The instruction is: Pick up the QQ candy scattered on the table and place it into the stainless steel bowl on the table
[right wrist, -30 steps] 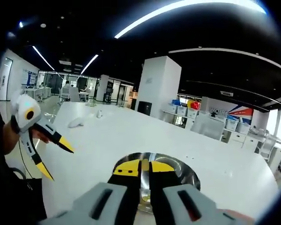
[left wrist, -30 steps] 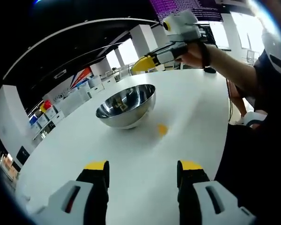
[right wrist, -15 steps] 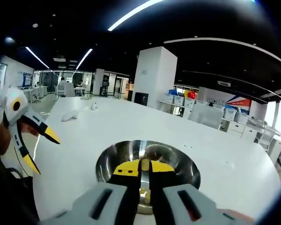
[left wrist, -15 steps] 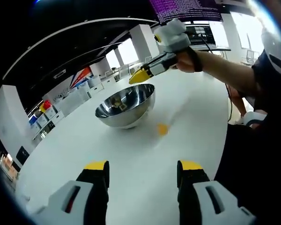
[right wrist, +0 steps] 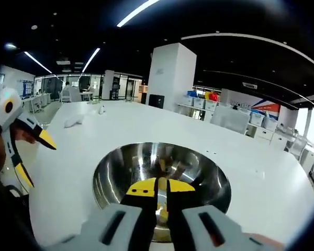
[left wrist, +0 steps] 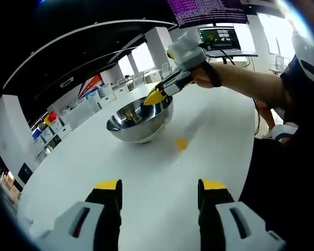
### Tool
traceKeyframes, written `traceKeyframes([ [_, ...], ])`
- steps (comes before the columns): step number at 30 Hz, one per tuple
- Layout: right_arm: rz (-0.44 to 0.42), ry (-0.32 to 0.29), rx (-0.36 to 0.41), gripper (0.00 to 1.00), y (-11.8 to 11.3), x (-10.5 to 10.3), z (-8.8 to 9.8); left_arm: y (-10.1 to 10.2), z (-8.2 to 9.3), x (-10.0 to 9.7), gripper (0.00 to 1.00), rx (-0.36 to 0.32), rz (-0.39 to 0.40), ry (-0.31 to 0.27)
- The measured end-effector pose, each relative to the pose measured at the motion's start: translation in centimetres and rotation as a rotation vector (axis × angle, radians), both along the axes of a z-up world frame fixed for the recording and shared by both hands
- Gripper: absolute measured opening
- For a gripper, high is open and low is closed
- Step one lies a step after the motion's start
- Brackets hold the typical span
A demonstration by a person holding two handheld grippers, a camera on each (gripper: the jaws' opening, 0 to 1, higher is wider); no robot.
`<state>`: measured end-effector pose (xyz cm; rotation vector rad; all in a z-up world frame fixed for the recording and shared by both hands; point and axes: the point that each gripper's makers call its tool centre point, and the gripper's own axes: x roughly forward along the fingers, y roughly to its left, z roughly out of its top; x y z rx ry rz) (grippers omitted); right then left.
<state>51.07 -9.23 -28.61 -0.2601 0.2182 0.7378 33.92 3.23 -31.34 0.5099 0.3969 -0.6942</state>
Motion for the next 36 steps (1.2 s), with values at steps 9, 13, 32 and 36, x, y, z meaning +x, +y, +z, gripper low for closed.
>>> traceKeyframes([
  [9,-0.009,0.020,-0.011,0.05,-0.1,0.1,-1.1,0.0,0.1,-0.1,0.58,0.000,-0.003,-0.003],
  [13,-0.015,0.022,-0.019,0.05,-0.4,0.2,-1.5,0.1,0.1,-0.1,0.58,-0.001,0.001,-0.003],
  [32,-0.015,0.021,0.003,0.06,-0.7,-0.1,-1.2,-0.1,0.1,-0.1,0.58,0.001,-0.003,-0.004],
  [36,-0.011,0.024,0.010,0.07,-0.7,0.1,-1.2,-0.1,0.1,-0.1,0.58,0.002,-0.002,-0.003],
])
